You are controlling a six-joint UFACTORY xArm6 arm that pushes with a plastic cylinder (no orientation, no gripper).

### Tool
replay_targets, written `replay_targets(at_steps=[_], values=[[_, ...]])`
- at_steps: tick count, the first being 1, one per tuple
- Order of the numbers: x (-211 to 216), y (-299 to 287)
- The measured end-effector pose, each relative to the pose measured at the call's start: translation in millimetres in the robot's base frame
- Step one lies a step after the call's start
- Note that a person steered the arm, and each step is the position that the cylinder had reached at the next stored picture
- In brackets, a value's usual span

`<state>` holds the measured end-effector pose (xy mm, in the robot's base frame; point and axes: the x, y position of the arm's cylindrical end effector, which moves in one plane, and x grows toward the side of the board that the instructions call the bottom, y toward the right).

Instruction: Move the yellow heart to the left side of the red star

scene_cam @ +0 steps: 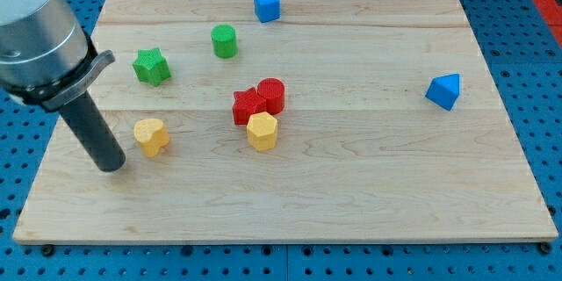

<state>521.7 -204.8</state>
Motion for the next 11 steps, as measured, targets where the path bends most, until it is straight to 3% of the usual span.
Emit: replay_targets(at_steps=[4, 6, 8, 11], values=[[-58.4, 37.4], [-57.1, 41.8], [-17.7, 39.4], [-43.9, 105.8]])
